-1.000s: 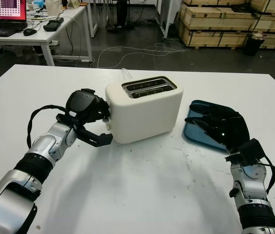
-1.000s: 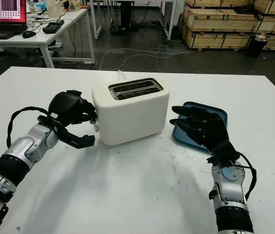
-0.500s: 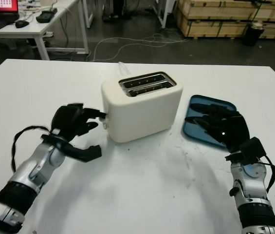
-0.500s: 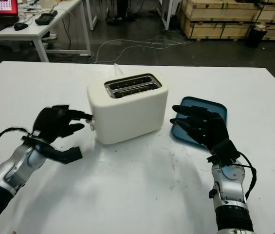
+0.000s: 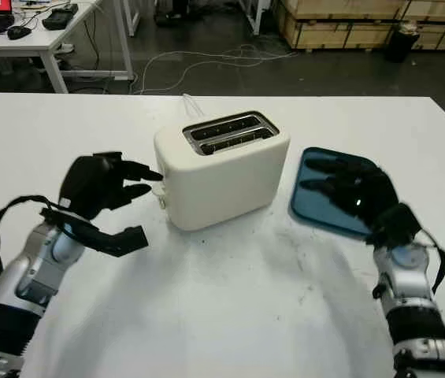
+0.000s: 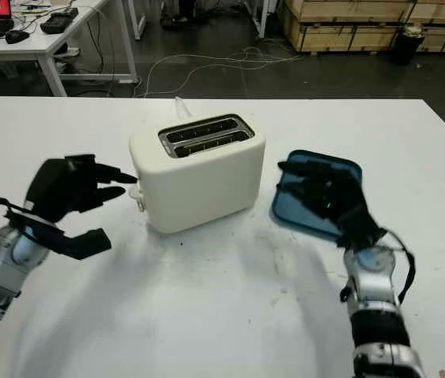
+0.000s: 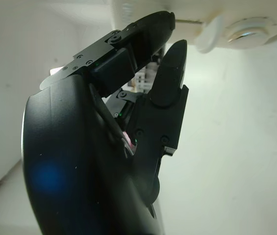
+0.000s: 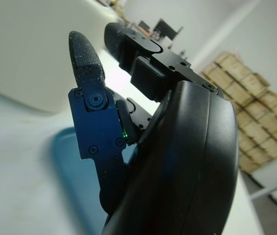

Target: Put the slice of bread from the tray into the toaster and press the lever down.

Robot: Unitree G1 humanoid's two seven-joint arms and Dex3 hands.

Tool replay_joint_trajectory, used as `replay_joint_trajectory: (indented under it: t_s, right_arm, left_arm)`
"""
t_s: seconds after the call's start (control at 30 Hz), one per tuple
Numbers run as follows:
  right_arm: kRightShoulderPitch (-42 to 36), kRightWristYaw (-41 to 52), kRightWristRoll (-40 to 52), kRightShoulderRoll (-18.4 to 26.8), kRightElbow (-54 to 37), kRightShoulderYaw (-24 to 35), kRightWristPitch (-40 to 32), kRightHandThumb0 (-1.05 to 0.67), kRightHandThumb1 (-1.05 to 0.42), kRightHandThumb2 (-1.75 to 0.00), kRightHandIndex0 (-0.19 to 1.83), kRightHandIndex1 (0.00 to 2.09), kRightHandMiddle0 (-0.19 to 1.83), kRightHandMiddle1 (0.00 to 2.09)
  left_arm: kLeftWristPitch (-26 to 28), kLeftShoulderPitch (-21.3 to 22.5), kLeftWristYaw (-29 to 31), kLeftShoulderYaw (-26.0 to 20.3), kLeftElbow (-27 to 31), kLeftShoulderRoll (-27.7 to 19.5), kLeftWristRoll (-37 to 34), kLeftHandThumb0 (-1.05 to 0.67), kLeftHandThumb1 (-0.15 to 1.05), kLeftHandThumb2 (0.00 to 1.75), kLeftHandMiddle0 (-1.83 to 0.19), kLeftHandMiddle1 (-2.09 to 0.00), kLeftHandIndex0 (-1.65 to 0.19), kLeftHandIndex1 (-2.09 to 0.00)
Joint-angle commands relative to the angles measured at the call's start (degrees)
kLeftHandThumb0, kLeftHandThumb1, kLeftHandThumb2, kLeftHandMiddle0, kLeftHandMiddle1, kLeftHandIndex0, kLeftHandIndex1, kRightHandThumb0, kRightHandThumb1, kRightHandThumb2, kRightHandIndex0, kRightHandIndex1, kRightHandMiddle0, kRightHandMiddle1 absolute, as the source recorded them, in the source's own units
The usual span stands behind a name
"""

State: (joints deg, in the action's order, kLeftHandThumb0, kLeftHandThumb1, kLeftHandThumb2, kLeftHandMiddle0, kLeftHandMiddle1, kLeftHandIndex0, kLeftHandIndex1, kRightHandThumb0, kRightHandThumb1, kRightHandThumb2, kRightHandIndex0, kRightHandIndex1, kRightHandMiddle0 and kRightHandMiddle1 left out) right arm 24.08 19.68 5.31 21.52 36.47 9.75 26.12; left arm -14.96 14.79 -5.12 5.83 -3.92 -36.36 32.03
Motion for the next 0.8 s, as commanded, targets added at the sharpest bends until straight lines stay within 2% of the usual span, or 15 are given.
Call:
replay_joint_trajectory:
  t_s: [0.0,0.3,0.43,0.6,0.77]
  right_arm:
    - [4.74,-0.09,-1.34,2.73,3.35,0.26,1.58,-0.52,-0.9,0.0,1.08,0.08,0.95,0.0]
    - [17.0,-1.25,-8.91,9.57,9.18,-3.61,-1.99,-0.52,-0.81,0.0,1.12,0.1,0.99,0.02]
    - [20.75,-3.15,-14.12,11.28,12.93,-6.87,0.59,-0.52,-0.79,0.0,1.14,0.11,0.99,0.01]
    - [24.04,-2.82,-17.45,12.43,15.03,-9.94,1.22,-0.56,-0.77,0.0,1.13,0.1,0.99,0.01]
    - [25.91,-2.34,-19.35,12.78,16.01,-12.37,2.36,-0.57,-0.77,0.0,1.12,0.1,1.0,0.01]
  left_arm:
    - [1.78,0.64,2.34,-2.19,2.2,-1.94,0.29,-0.46,0.92,0.01,-0.54,-1.65,-1.0,0.0]
    - [3.97,3.16,11.53,-6.87,4.61,-7.59,-0.94,-0.52,0.88,0.0,-0.61,-1.38,-1.03,-0.02]
    - [3.75,4.58,15.24,-7.02,3.44,-9.85,-1.1,-0.51,0.88,0.0,-0.69,-1.22,-1.04,-0.03]
    - [4.69,6.78,18.95,-6.31,3.1,-10.9,-0.51,-0.51,0.88,0.0,-0.65,-1.19,-1.03,-0.02]
    - [5.72,9.94,20.23,-5.95,2.15,-10.18,-0.36,-0.56,0.89,0.0,-0.61,-1.19,-1.02,-0.02]
